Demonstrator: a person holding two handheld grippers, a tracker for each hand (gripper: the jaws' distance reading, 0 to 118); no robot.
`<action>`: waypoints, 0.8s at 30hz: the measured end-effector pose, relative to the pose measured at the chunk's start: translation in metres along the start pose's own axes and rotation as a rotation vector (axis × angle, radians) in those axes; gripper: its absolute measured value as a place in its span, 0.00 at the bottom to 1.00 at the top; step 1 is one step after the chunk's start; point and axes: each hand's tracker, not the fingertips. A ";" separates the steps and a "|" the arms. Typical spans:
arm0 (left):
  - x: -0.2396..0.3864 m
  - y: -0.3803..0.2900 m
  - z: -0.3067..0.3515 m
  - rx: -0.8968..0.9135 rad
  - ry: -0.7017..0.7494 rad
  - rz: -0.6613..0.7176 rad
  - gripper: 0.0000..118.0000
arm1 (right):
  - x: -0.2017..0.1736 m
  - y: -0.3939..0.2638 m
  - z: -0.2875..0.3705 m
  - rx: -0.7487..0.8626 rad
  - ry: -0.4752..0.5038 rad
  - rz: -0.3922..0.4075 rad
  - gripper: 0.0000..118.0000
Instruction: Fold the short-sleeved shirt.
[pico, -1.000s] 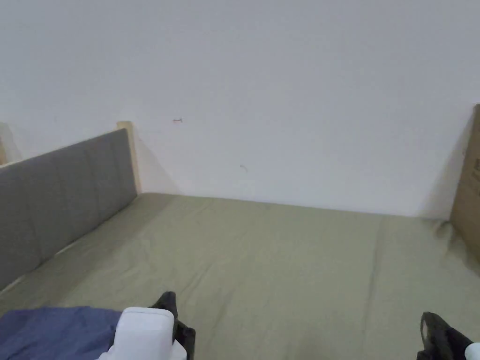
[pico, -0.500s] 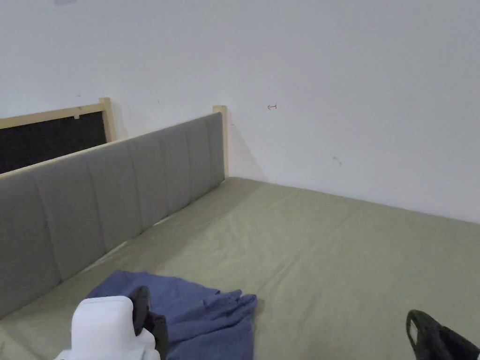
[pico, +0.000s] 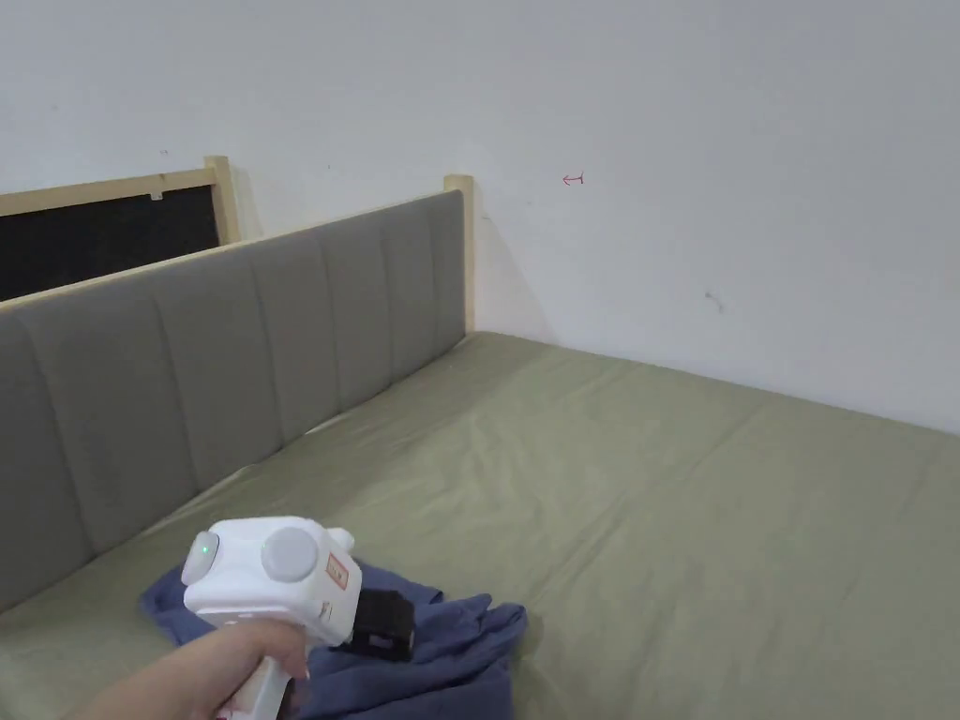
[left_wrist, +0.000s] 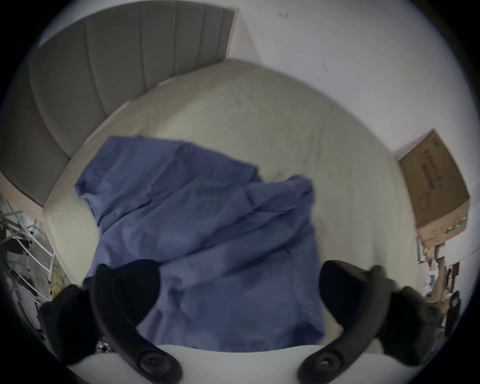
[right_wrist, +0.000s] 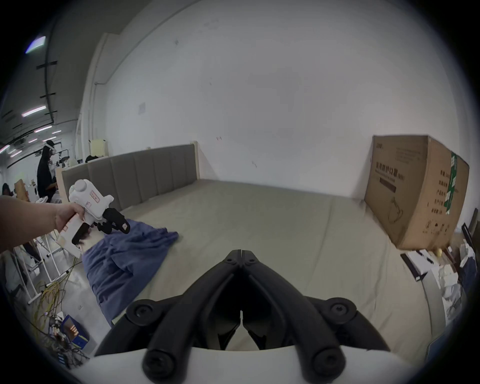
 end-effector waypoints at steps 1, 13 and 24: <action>0.005 0.003 -0.018 -0.010 0.002 -0.007 0.94 | 0.003 -0.002 -0.006 -0.019 0.003 -0.014 0.00; 0.005 -0.010 -0.093 -0.146 0.112 -0.007 1.00 | 0.022 -0.028 -0.032 -0.120 -0.012 -0.048 0.00; 0.002 -0.027 -0.018 0.008 0.068 0.038 0.00 | 0.026 -0.015 0.009 -0.089 -0.012 -0.079 0.00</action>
